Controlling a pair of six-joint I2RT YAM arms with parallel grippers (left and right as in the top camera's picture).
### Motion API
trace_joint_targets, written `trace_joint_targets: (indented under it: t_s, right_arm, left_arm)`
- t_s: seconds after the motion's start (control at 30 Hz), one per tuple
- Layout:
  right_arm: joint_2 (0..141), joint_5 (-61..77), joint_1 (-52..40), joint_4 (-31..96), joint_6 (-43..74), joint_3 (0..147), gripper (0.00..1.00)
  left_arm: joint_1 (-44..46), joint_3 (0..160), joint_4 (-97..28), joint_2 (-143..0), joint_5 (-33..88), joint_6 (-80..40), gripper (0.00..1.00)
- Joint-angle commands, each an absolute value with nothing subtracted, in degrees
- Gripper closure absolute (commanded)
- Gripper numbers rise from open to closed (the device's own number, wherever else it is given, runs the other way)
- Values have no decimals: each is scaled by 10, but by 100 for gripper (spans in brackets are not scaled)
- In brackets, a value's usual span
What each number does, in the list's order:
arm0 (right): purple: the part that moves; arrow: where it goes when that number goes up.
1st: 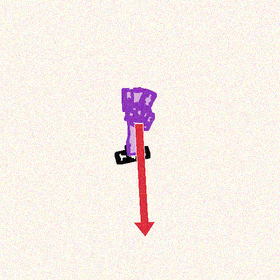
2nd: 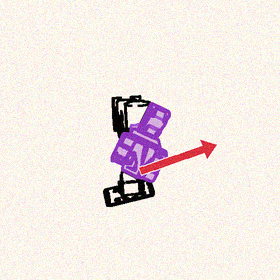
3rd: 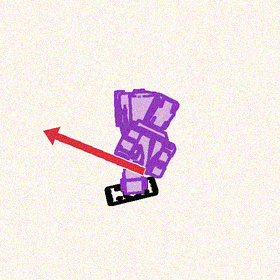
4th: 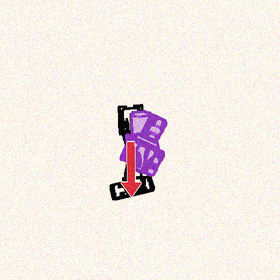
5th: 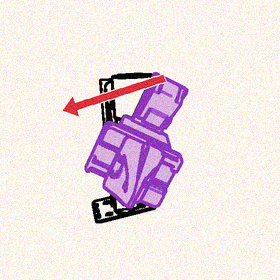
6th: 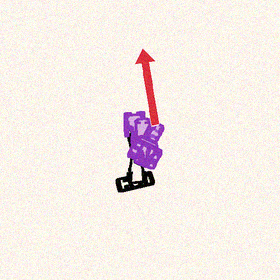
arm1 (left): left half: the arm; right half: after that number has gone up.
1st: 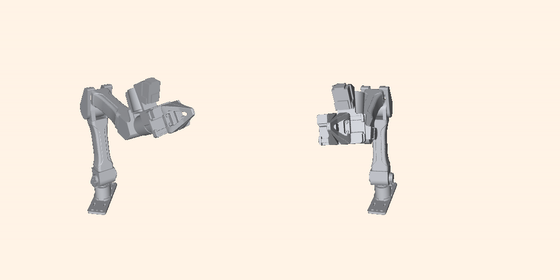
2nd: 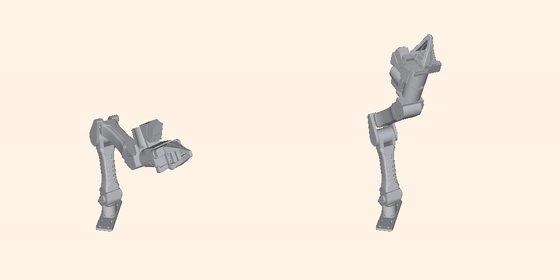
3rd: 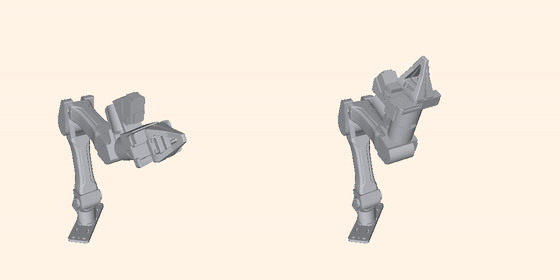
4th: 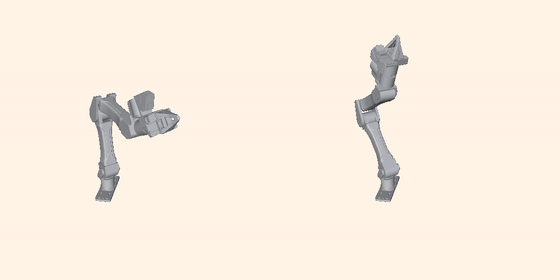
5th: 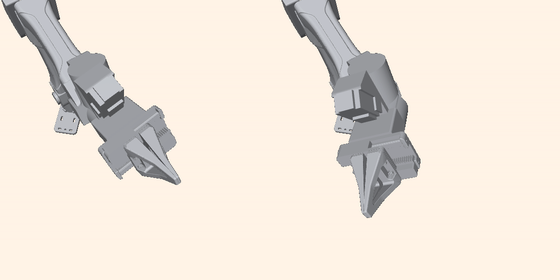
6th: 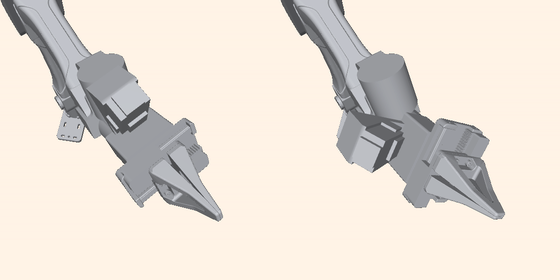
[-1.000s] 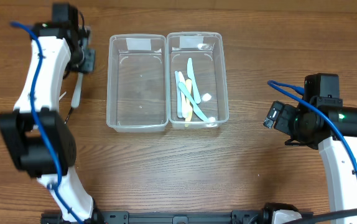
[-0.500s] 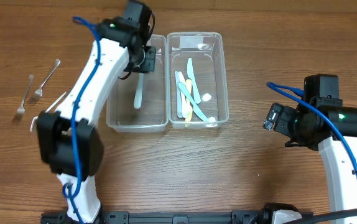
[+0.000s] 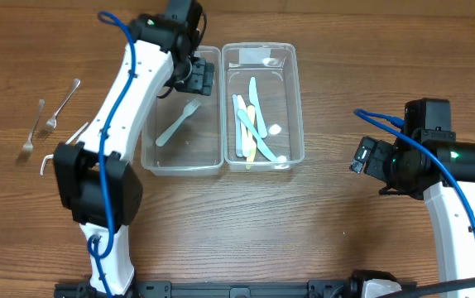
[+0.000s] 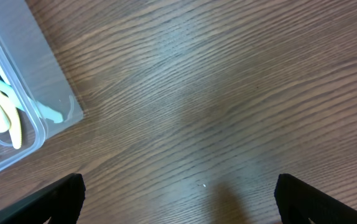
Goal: Pack container
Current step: 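Place the white fork into the left container and open the left gripper, then move the left gripper to the metal forks on the left and grasp one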
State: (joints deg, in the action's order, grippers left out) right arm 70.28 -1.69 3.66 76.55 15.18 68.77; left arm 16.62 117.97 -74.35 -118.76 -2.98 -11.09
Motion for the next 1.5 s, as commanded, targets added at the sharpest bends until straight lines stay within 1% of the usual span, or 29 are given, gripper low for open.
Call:
trace_joint_targets:
  t_s: [0.0, 0.17, 0.27, 0.4, 0.53, 0.57, 0.6, 0.67, 0.77, 0.9, 1.17, 1.3, 1.47]
  right_arm:
    - [691, -14, 37, 763, 150, 687, 0]
    - [691, -14, 37, 761, 150, 687, 0]
    - [691, -14, 37, 761, 150, 687, 0]
    - [691, -14, 37, 761, 150, 687, 0]
    - [691, -14, 37, 760, 150, 687, 0]
    - [691, -13, 37, 759, 150, 687, 0]
    - [691, -13, 37, 757, 150, 687, 0]
    - [691, -13, 37, 755, 150, 687, 0]
    - [691, -13, 37, 755, 150, 687, 0]
    - [691, -13, 37, 754, 150, 687, 0]
    - [691, -13, 37, 755, 150, 687, 0]
    - [691, -13, 37, 755, 150, 687, 0]
    - [691, -13, 37, 755, 150, 687, 0]
  left_arm:
    - [153, 1239, -818, -1089, -123, -86, 0]
    - [78, 1233, -921, -1014, -124, -82, 0]
    - [36, 1196, -917, -976, -124, -67, 0]
    - [-13, 1085, -878, -900, -124, -61, 0]
    - [-47, 912, -796, -794, -119, -48, 0]
    - [-54, 873, -778, -774, -115, -31, 0]
    - [-68, 822, -749, -750, -89, 16, 0]
    - [-97, 753, -696, -735, -27, 74, 0]
    - [-141, 704, -648, -750, 5, 96, 0]
    - [-192, 695, -598, -819, 15, 120, 0]
    - [-198, 695, -525, -974, 17, 172, 0]
    - [-198, 695, -501, -1027, 32, 196, 0]
    - [-197, 695, -482, -1078, 29, 191, 0]
